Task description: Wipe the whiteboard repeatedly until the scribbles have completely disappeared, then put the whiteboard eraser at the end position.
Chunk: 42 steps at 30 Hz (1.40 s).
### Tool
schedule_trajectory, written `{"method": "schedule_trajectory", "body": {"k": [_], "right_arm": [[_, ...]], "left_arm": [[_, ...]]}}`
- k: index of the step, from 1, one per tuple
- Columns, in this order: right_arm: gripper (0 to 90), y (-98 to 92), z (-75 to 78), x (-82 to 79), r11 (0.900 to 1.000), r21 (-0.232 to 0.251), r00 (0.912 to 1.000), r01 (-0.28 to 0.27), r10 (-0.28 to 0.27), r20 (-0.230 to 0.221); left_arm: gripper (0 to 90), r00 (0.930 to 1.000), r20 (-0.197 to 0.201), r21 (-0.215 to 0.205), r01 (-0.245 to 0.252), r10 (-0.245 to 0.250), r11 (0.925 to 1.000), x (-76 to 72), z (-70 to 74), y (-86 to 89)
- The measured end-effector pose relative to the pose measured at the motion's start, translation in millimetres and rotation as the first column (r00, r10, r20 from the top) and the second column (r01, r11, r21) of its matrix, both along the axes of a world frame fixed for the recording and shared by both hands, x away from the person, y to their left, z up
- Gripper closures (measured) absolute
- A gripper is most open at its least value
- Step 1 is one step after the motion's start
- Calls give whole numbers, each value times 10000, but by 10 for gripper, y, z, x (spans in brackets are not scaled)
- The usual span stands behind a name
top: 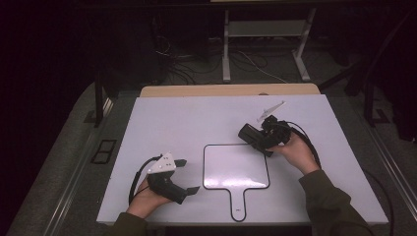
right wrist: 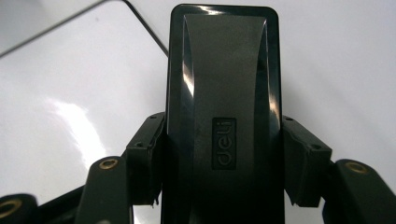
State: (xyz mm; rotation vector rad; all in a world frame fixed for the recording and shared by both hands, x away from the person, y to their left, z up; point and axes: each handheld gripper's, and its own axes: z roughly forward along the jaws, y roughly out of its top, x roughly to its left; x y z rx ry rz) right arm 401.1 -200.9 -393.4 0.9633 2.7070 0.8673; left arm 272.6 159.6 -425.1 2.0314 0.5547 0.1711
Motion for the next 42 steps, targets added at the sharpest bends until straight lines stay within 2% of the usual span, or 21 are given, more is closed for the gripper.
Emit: {"method": "schedule_trajectory", "body": {"k": [7,14,17,23,27,31,38,42], "right_arm": [[387,82,129,97,9992,386,9997,-45,36,240],[386,216,117,265,9992,402,9999,26,-31,127],[386,293,98,362,9997,236,9999,3,-5,111],[385,500,32,614,9999,-28,9997,107,-107,221],[384,629,-22,818,9988,-472,9998,147,-140,150],[384,679,-105,970,9974,-579,9989,437,-446,-139],[383,672,-230,1087,9952,-614,9965,757,-777,-316],[382,665,-284,1097,9959,-599,9965,683,-710,-439]], "left_arm": [[0,10000,3,6,10,-10,10000,1,7,4],[0,10000,-36,-53,44,-45,10000,12,-3,-7],[0,10000,-29,-36,31,-31,10000,19,-4,-1],[0,10000,40,93,57,-57,9999,48,-9,2],[0,10000,-11,46,81,-81,10000,45,-19,-12],[0,10000,0,-2,97,-97,10000,42,-17,-15],[0,9999,1,-12,102,-102,9999,38,-15,-15],[0,9999,-18,48,146,-146,9999,40,-15,-19]]}}
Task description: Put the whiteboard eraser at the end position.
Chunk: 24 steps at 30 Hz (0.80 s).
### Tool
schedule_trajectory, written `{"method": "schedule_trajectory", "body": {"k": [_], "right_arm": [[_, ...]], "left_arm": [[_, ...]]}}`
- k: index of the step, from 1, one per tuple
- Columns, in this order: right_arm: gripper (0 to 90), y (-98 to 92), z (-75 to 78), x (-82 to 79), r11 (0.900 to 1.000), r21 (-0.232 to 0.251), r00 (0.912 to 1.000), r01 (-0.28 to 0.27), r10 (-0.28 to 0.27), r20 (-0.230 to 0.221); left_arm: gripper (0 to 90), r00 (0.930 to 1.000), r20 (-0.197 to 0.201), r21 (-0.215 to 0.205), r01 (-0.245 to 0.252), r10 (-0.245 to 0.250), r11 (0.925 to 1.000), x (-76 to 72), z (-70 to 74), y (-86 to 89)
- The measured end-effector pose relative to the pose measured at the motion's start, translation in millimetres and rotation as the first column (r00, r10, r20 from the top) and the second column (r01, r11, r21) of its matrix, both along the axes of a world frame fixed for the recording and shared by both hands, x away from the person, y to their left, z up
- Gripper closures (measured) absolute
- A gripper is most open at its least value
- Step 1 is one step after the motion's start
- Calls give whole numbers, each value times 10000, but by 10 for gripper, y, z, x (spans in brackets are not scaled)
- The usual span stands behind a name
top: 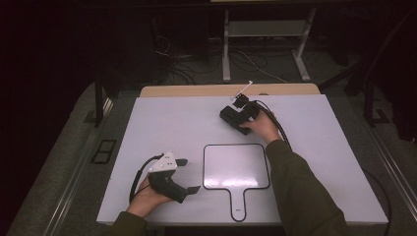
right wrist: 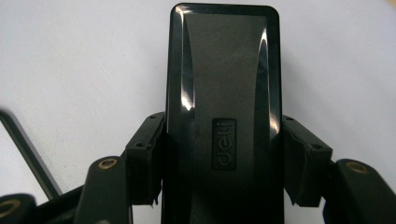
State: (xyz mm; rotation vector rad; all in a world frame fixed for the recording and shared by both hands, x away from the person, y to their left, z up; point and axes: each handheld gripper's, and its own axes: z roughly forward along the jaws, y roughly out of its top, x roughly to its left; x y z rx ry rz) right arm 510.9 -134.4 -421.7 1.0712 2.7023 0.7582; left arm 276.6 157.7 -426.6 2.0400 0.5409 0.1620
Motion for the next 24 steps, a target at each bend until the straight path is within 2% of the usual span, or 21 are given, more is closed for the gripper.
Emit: {"method": "schedule_trajectory", "body": {"k": [4,6,8,11,18,24], "right_arm": [[382,31,-45,-5,9997,-197,9998,-172,174,99],[385,25,-48,-2,9997,-129,9992,-183,187,357],[383,10,-34,-2,9999,153,9993,-76,70,367],[310,-22,-18,-19,9996,258,9989,92,-104,465],[187,-194,73,-148,9946,957,9952,391,-474,852],[172,-380,168,-319,9844,1677,9923,525,-703,1024]], "left_arm": [[0,10000,13,-1,-20,20,10000,-1,2,2],[0,10000,34,39,-1,1,10000,-2,4,8],[0,10000,48,61,0,0,10000,0,2,11],[0,10000,24,56,-25,25,10000,2,0,15],[0,10000,28,128,-36,35,9999,-1,-3,3],[0,10000,-27,86,-88,88,9999,11,-7,-2]]}}
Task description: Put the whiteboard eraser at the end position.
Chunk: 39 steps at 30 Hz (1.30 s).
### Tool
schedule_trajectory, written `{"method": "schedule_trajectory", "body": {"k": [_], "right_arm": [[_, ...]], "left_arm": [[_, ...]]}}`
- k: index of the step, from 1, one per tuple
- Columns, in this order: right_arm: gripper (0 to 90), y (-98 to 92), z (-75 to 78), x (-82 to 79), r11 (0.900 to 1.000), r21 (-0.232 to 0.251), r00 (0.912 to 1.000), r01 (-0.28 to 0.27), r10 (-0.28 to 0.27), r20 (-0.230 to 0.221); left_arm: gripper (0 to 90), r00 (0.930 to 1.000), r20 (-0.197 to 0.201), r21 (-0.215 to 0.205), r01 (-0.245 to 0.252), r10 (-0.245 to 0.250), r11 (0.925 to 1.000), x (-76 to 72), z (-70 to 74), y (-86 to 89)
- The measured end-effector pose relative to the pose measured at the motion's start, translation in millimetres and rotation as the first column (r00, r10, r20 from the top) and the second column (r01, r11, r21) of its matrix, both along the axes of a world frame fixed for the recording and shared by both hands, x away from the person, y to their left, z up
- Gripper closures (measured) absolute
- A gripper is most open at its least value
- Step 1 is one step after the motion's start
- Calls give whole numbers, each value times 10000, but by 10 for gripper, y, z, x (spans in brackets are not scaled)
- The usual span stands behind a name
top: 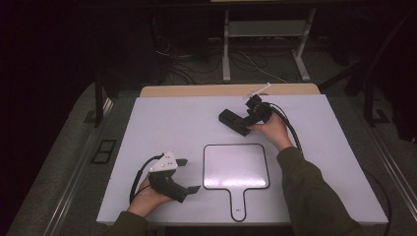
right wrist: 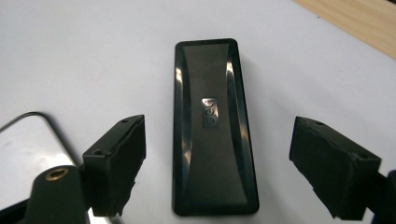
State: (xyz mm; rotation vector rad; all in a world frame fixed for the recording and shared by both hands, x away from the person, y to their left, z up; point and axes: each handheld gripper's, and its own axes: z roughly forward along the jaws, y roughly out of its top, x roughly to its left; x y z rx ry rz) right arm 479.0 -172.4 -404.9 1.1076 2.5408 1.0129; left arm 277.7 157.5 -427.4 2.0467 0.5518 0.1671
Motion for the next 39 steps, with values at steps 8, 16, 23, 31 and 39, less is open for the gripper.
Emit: {"method": "schedule_trajectory", "body": {"k": [8,16,23,31,39], "right_arm": [[122,-130,30,-294,9999,-70,9971,154,-148,750],[122,-272,54,-637,9959,894,9955,-102,17,947],[116,-388,78,-924,9925,1217,9928,-111,-35,1195],[114,-492,44,-1214,9922,1235,9875,168,-358,1532],[115,-640,-41,-1503,9916,1247,9824,342,-563,1780]], "left_arm": [[0,10000,-57,16,-60,60,10000,11,-12,-8],[0,10000,-40,20,-12,12,10000,2,-9,3],[0,10000,-26,7,-67,67,10000,11,-16,13],[0,9997,-64,6,-229,229,9997,20,-23,23],[0,9997,-43,1,-224,224,9997,12,-12,29]]}}
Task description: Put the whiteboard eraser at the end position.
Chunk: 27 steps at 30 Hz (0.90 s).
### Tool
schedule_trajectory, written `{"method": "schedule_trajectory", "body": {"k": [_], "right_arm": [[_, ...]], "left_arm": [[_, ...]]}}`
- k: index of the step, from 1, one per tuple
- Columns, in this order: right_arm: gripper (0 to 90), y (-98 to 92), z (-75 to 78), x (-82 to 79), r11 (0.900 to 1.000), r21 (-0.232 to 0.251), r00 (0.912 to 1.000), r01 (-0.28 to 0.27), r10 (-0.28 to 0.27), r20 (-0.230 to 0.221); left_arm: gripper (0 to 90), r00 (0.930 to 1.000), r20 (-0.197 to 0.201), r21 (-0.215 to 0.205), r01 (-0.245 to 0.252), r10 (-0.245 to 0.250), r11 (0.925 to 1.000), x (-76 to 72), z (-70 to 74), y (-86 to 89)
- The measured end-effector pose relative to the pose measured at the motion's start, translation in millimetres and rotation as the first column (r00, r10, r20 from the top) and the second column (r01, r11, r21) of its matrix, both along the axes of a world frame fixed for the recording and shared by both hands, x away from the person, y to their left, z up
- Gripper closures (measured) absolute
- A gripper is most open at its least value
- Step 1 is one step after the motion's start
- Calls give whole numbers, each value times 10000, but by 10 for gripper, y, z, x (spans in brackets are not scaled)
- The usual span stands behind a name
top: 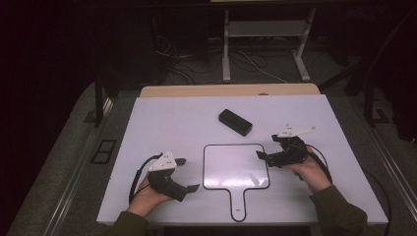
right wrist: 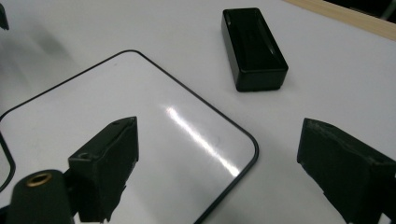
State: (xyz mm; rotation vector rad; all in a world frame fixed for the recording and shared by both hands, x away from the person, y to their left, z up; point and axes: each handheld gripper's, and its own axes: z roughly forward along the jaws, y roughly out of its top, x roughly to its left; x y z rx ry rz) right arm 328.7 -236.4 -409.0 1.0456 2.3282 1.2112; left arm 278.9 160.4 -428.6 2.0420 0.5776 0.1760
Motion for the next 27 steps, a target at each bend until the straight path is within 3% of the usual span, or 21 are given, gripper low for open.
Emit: {"method": "schedule_trajectory", "body": {"k": [10,21,27], "right_arm": [[115,-172,-75,-329,9993,363,9997,-84,76,224],[114,-362,-241,-581,9998,182,9999,-74,72,118],[114,-525,-287,-659,9996,165,9996,235,-238,144]], "left_arm": [[0,10000,26,-5,-64,64,10000,7,5,18],[0,9999,4,-42,-139,139,9999,1,2,28],[0,9999,16,-8,-143,143,9999,0,1,33]]}}
